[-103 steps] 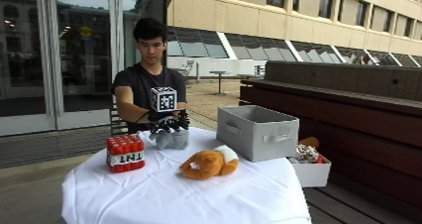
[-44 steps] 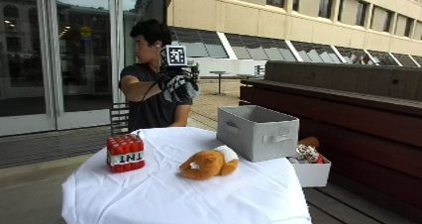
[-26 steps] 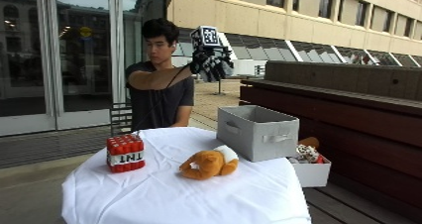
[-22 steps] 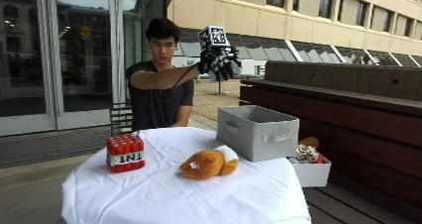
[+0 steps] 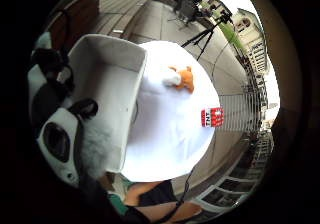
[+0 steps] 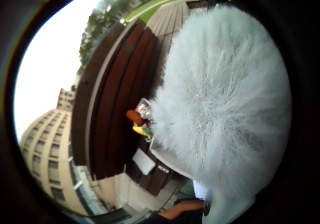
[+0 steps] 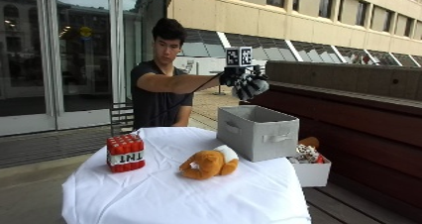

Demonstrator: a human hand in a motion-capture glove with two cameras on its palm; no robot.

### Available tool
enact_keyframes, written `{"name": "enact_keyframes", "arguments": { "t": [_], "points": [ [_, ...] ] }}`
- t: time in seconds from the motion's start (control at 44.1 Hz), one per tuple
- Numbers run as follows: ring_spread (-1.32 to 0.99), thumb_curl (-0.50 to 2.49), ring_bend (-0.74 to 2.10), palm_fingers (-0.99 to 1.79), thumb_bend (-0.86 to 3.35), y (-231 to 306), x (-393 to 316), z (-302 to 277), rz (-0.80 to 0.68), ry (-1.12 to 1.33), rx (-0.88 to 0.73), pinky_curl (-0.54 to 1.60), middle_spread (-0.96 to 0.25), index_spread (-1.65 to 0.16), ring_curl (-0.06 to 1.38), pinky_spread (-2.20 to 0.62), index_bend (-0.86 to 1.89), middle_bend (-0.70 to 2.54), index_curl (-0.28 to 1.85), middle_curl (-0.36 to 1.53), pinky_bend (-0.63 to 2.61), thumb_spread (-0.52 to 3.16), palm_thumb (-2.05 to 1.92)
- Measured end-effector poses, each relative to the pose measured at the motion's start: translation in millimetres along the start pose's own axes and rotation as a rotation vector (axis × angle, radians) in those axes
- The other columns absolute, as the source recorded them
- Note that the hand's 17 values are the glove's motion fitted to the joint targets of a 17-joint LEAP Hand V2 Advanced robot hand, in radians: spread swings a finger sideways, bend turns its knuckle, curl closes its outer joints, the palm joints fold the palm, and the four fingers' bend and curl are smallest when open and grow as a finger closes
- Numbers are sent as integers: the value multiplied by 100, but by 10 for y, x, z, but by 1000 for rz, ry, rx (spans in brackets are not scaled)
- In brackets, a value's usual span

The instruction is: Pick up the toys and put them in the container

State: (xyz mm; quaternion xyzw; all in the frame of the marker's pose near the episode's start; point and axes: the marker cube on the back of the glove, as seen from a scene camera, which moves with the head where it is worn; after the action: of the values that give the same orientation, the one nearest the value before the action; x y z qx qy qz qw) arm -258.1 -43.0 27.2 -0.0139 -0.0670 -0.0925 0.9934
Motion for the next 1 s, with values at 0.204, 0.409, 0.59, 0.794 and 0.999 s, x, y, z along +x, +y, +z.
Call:
{"name": "enact_keyframes", "arguments": {
  "t": [0.204,0.409,0.59,0.794,0.999],
  "points": [
    [-21,60,92,-20,-13,140,289,21,-33,-73,-68,53,-10,-31,43,-25,-5,15,7,44,148,93,10],
    [-6,47,63,-30,-10,340,1732,-399,13,95,39,48,1,-29,28,-7,6,16,7,39,150,94,-9],
    [-1,40,52,-26,-9,843,3121,-357,186,104,-9,44,1,-29,25,0,7,14,9,36,144,92,-10],
    [1,34,43,-27,-9,1096,4252,192,279,167,-60,41,0,-30,24,4,8,11,11,31,139,91,-10],
    [1,30,37,-26,-9,1328,4775,861,243,164,-129,37,-1,-31,24,6,9,12,12,28,133,89,-11]
  ]
}}
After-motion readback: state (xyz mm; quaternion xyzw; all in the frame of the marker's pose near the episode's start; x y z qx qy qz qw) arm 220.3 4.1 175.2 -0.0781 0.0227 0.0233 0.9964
